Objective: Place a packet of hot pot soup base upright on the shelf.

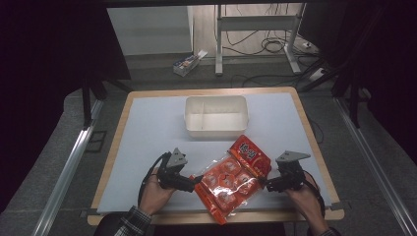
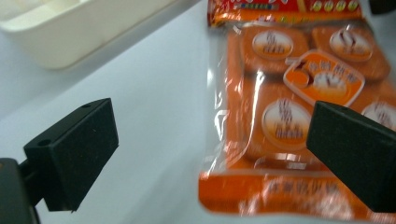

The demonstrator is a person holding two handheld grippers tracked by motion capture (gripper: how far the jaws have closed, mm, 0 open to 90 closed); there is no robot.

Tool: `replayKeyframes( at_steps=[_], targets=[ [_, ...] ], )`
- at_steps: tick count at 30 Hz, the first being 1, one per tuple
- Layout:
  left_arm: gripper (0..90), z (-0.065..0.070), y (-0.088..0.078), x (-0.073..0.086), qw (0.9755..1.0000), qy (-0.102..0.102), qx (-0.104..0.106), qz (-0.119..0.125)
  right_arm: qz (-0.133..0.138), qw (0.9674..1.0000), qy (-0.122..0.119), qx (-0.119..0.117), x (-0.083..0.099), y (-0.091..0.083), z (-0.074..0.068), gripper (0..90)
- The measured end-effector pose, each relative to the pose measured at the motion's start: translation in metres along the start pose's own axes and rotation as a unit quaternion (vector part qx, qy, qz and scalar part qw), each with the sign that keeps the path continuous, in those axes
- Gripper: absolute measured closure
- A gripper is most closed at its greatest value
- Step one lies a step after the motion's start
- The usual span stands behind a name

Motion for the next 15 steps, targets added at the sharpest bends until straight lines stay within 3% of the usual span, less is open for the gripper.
replayKeyframes(
  at_steps=[9, 15],
  targets=[
    [1.1, 0.005, -0.008, 0.019, 0.9989, 0.031, -0.03, -0.017, 0.008, 0.9999, 0.012, -0.002, -0.003, 0.001, -0.003, 1.4],
    [0.0, 0.007, -0.013, 0.027, 0.9982, 0.039, -0.04, -0.023, -0.014, 0.9998, 0.011, 0.007, -0.002, 0.008, -0.004, 1.1]
  ],
)
Point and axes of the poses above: each handheld gripper's, and its own axes: y roughly forward along the jaws, x roughly out of its underside, z roughly to its right, the point moved 3 cm from there along y, roughly forward along the jaws
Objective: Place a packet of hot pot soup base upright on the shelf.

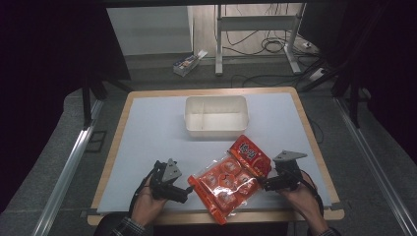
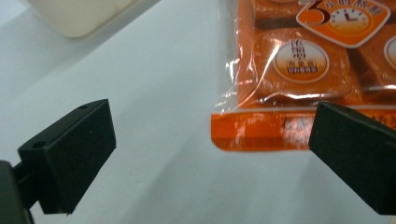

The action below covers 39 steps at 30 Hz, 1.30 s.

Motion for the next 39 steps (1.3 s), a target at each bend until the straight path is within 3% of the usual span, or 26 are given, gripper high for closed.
replayKeyframes(
  at_steps=[5, 8, 15, 24, 27, 28, 32, 35, 39],
  targets=[
    [0.0, 0.005, -0.006, 0.004, 0.9998, 0.012, -0.012, -0.011, -0.004, 0.9999, 0.004, -0.01, -0.006, 0.004, 0.0, 6.5],
    [0.0, 0.007, -0.01, 0.004, 0.9999, 0.008, -0.011, -0.005, -0.007, 0.9994, 0.015, -0.03, -0.01, 0.007, 0.0, 16.6],
    [0.6, 0.009, -0.013, 0.006, 0.9998, 0.011, -0.017, 0.0, -0.026, 0.9987, 0.023, -0.037, -0.017, 0.02, 0.0, 36.1],
    [2.2, 0.014, -0.014, 0.003, 0.9998, 0.009, -0.013, 0.009, -0.039, 0.9972, -0.022, -0.059, -0.036, 0.037, -0.008, 59.6],
    [2.4, 0.014, -0.013, 0.003, 0.9999, 0.01, -0.013, 0.007, -0.039, 0.9966, -0.026, -0.067, -0.04, 0.041, -0.009, 65.8],
    [2.5, 0.015, -0.013, 0.003, 0.9998, 0.014, -0.015, 0.004, -0.044, 0.995, -0.028, -0.086, -0.043, 0.046, -0.009, 73.6],
    [2.8, 0.016, -0.012, 0.004, 0.9998, 0.016, -0.014, 0.001, -0.042, 0.9918, 0.006, -0.121, -0.044, 0.048, -0.005, 85.2],
    [2.8, 0.015, -0.011, 0.004, 0.9996, 0.02, -0.017, -0.006, -0.039, 0.9887, 0.033, -0.141, -0.044, 0.047, -0.002, 88.1],
    [2.8, 0.013, -0.01, 0.006, 0.9996, 0.014, -0.021, -0.015, -0.036, 0.9892, 0.022, -0.14, -0.048, 0.043, -0.003, 88.4]
  ],
)
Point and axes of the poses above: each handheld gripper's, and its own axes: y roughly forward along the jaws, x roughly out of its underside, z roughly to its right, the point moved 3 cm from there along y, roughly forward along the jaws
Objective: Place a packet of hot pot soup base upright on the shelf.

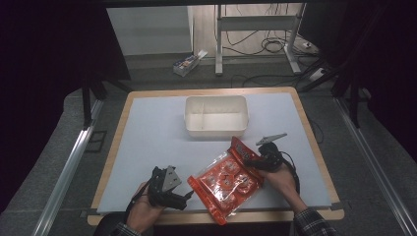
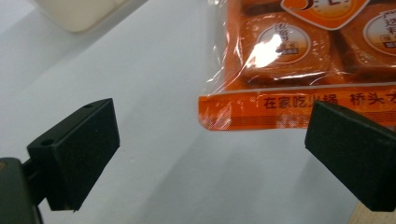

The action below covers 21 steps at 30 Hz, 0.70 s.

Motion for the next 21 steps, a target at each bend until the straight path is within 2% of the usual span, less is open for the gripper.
replayKeyframes(
  at_steps=[3, 10, 21],
  targets=[
    [2.8, -0.003, 0.001, 0.003, 0.9999, -0.01, -0.002, -0.008, -0.005, 0.9997, -0.023, 0.006, -0.005, -0.004, -0.005, 88.3],
    [2.9, -0.009, 0.002, 0.006, 0.9992, -0.04, 0.002, -0.01, 0.002, 0.9995, -0.031, -0.008, -0.02, -0.017, -0.012, 88.3],
    [3.2, -0.01, 0.003, 0.007, 0.9991, -0.038, 0.0, -0.018, 0.022, 0.9974, -0.06, -0.033, -0.059, -0.044, -0.037, 88.4]
  ],
)
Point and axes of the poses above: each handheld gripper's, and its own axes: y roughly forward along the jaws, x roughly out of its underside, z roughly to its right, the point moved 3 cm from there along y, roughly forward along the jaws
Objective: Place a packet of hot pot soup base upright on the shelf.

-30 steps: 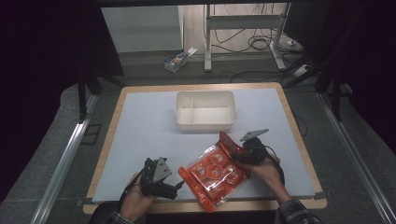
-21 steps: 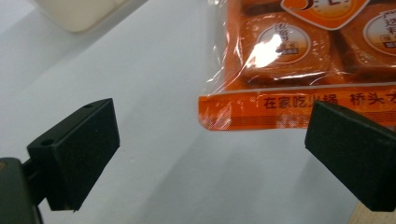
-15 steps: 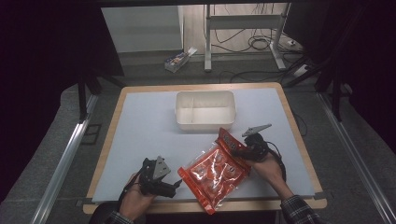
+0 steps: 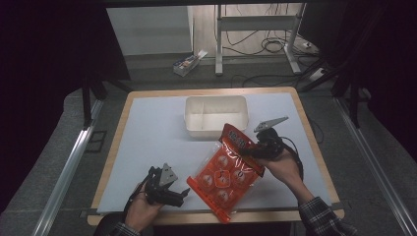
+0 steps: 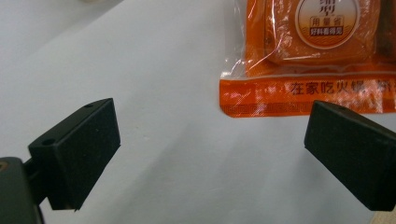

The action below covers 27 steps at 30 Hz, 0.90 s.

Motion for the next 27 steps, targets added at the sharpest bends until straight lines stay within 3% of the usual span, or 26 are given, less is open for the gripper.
replayKeyframes(
  at_steps=[9, 22, 27],
  targets=[
    [3.2, 0.0, -0.001, 0.0, 1.0, 0.007, -0.001, -0.001, 0.006, 0.9994, -0.033, -0.008, -0.035, -0.016, -0.016, 88.6],
    [3.6, 0.001, -0.001, -0.001, 1.0, 0.009, -0.003, 0.002, 0.014, 0.9963, -0.079, 0.029, -0.071, -0.044, -0.026, 88.6],
    [4.0, 0.001, -0.001, 0.0, 0.9999, 0.015, -0.006, -0.005, 0.017, 0.9954, -0.084, 0.042, -0.081, -0.052, -0.024, 88.5]
  ],
)
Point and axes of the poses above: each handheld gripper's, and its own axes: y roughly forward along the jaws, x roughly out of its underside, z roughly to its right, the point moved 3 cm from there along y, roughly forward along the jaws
